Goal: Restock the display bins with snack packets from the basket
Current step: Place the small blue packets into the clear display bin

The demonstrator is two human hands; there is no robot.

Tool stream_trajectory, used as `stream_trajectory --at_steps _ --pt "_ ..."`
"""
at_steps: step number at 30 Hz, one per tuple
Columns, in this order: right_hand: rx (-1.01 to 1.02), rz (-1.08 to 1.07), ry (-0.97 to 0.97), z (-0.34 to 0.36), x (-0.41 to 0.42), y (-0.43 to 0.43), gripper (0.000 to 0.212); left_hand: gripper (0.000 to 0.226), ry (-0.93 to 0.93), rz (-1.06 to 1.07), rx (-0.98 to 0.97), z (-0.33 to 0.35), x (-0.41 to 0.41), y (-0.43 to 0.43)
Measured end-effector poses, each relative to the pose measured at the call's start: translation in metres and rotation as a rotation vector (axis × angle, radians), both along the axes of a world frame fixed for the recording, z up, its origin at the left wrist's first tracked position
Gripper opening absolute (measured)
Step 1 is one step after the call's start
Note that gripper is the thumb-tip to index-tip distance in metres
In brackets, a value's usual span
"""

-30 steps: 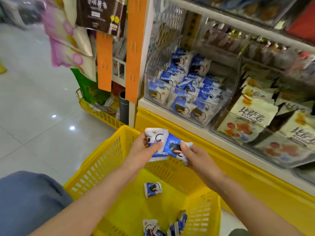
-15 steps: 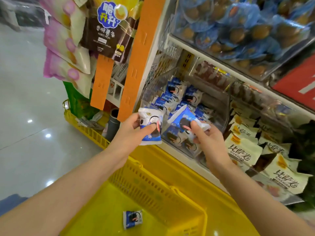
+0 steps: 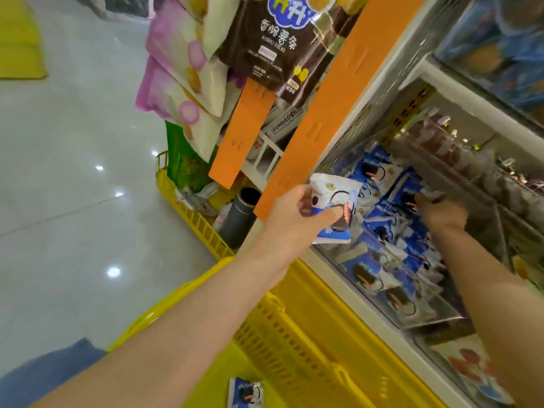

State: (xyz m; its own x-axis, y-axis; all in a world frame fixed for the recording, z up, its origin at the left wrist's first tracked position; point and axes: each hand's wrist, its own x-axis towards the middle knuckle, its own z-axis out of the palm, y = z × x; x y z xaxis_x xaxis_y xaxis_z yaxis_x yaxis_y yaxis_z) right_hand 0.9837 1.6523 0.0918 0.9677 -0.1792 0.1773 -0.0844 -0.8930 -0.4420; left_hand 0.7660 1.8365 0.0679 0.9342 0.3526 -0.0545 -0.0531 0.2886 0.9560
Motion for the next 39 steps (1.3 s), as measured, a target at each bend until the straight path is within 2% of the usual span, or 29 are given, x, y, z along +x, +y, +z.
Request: stream_trajectory --at_steps 9,13,16,18,19,21,22,26,29,31,33,36,37,39 --pt "0.09 0.041 -0.065 -0.008 0.006 0.006 0.023 0.041 0.001 -0.049 -0.055 -0.007 0.012 0.001" --pt "-0.055 0.084 -0.005 -0.005 0.003 0.006 0.038 0.032 0.009 -0.075 -0.041 -0.009 0.014 -0.008" --pt "-0.207 0.02 0.046 -0.002 -0.002 0.006 0.058 0.022 0.026 -0.107 -0.061 -0.009 0.015 -0.012" --pt "-0.247 0.049 -0.024 0.005 -0.016 0.008 0.059 0.024 0.043 -0.127 -0.089 -0.01 0.014 -0.013" --pt "-0.207 0.101 -0.101 0.01 -0.029 0.011 0.057 0.027 0.053 -0.133 -0.097 -0.01 0.014 -0.014" --pt "0.025 0.247 -0.238 0.018 -0.063 0.017 0.048 0.034 0.054 -0.138 -0.103 -0.01 0.011 -0.015" --pt "0.142 0.326 -0.232 0.022 -0.084 0.02 0.042 0.034 0.045 -0.141 -0.104 -0.01 0.01 -0.016" --pt "0.272 0.611 0.075 0.025 -0.155 0.023 0.032 0.033 -0.002 -0.175 -0.091 -0.007 0.001 -0.026" --pt "0.423 0.742 0.136 0.025 -0.19 0.021 0.013 0.025 -0.041 -0.158 -0.1 -0.004 -0.006 -0.037" --pt "0.526 0.738 0.165 0.025 -0.198 0.014 0.011 0.02 -0.063 -0.144 -0.14 -0.001 -0.011 -0.043" --pt "0.599 0.661 0.182 0.027 -0.202 0.006 0.013 0.025 -0.091 -0.189 -0.146 0.001 -0.016 -0.047" --pt "0.847 0.498 0.228 0.033 -0.203 -0.005 0.03 0.036 -0.102 -0.261 -0.109 0.0 -0.02 -0.056" --pt "0.854 0.472 0.258 0.036 -0.202 -0.008 0.038 0.035 -0.099 -0.256 -0.086 0.0 -0.021 -0.058" --pt "0.746 0.464 0.347 0.04 -0.2 -0.016 0.053 0.027 -0.113 -0.215 -0.038 0.001 -0.021 -0.06"
